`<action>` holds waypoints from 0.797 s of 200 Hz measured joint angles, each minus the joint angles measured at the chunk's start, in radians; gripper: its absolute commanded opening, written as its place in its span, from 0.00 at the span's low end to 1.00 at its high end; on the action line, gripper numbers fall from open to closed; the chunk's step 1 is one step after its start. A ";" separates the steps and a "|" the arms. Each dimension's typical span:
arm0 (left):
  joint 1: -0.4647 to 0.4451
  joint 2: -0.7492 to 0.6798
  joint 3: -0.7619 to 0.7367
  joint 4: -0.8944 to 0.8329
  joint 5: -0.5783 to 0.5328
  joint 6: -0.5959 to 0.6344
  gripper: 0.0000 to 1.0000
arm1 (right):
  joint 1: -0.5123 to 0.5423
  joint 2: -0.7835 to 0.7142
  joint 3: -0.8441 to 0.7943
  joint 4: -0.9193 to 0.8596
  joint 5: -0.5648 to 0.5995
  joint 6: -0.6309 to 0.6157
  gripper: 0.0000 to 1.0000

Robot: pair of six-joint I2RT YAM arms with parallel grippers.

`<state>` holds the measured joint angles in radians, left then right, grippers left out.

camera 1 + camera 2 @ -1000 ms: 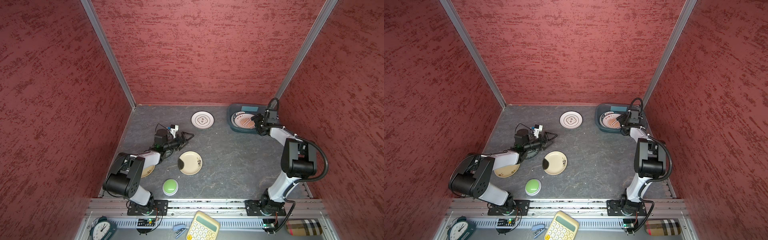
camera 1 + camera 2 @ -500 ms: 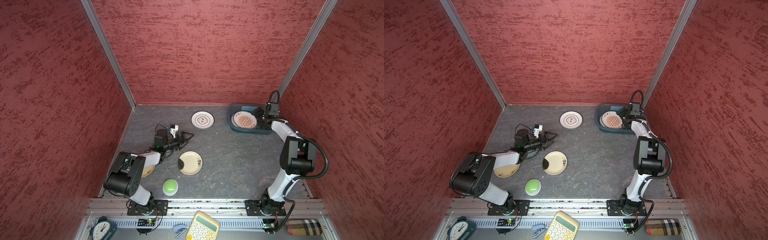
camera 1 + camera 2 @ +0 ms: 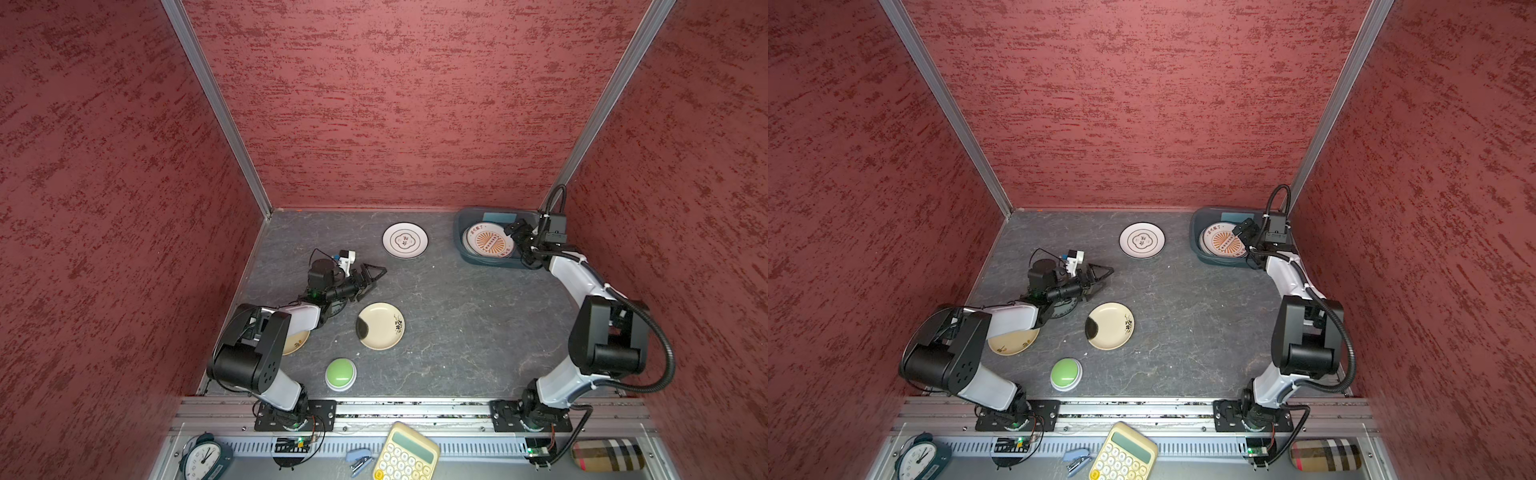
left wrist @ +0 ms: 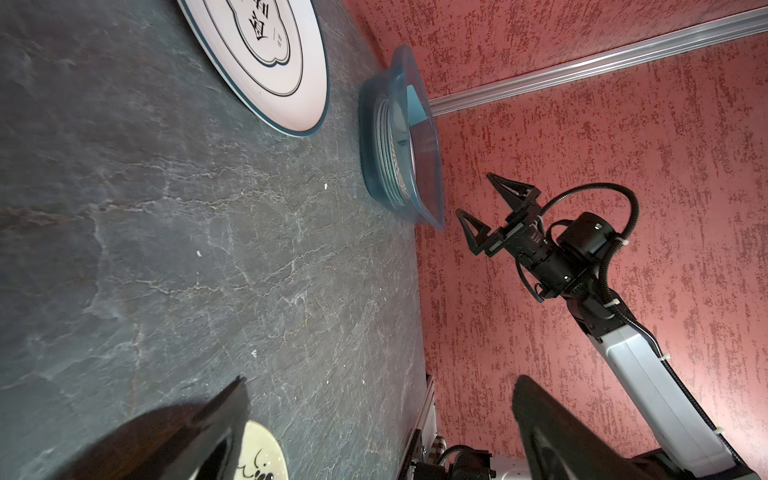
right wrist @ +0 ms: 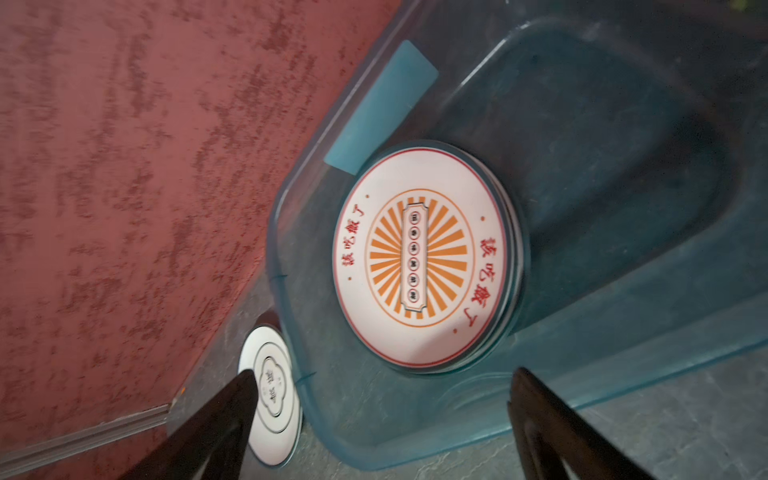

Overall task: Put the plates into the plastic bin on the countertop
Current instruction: 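Withdraw the right gripper while the left gripper moves toward the white cloud-motif plate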

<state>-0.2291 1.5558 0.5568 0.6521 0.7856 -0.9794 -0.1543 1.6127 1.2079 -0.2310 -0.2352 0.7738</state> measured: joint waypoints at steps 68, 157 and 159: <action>-0.004 -0.022 -0.004 -0.048 -0.041 0.024 0.99 | 0.000 -0.269 -0.223 0.175 -0.210 0.016 0.95; -0.113 -0.026 0.094 -0.262 -0.234 0.103 0.99 | 0.004 -0.462 -0.485 0.346 -0.390 0.064 0.97; -0.114 -0.025 0.095 -0.263 -0.238 0.103 0.99 | 0.005 -0.466 -0.489 0.350 -0.394 0.064 0.97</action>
<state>-0.3431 1.5311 0.6521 0.3889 0.5480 -0.8764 -0.1493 1.1469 0.7189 0.1192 -0.6296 0.8383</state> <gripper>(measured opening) 0.994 0.964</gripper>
